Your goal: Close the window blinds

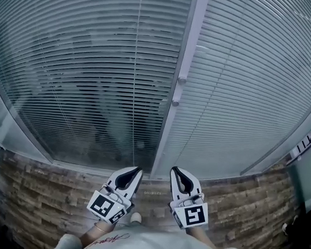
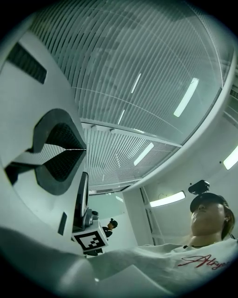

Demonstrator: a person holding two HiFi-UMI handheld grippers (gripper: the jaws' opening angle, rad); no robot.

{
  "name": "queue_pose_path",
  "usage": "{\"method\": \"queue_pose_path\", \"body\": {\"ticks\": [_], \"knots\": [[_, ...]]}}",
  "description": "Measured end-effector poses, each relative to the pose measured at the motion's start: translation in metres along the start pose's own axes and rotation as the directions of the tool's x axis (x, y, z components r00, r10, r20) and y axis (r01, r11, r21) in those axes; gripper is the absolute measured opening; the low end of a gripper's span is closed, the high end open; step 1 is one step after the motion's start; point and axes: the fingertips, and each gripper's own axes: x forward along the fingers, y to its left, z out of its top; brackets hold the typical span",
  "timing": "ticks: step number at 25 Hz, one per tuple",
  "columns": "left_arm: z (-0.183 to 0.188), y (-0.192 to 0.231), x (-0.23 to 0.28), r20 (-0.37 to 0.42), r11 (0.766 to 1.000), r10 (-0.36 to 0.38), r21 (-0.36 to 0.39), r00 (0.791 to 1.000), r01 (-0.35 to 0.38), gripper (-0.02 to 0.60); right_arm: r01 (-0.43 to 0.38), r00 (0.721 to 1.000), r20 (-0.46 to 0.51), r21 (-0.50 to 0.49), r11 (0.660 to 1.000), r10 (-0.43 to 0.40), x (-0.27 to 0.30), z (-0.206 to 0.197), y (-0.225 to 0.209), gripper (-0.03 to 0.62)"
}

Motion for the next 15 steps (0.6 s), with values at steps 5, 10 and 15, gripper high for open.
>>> {"method": "queue_pose_path", "body": {"ticks": [5, 10, 15], "knots": [[0.002, 0.027, 0.029, -0.006, 0.999, -0.043, 0.005, 0.999, 0.043, 0.018, 0.045, 0.999, -0.004, -0.025, 0.999, -0.046, 0.039, 0.001, -0.018, 0.02], [0.003, 0.038, 0.045, -0.003, 0.999, -0.044, -0.01, 0.999, 0.044, 0.018, 0.06, 0.998, -0.001, -0.011, 0.998, -0.06, 0.06, 0.005, -0.031, 0.02], [0.0, 0.047, 0.056, -0.004, 1.0, -0.017, -0.008, 1.0, 0.017, 0.018, 0.065, 0.996, 0.06, 0.04, 0.997, -0.067, 0.095, 0.03, -0.056, 0.02]]}}
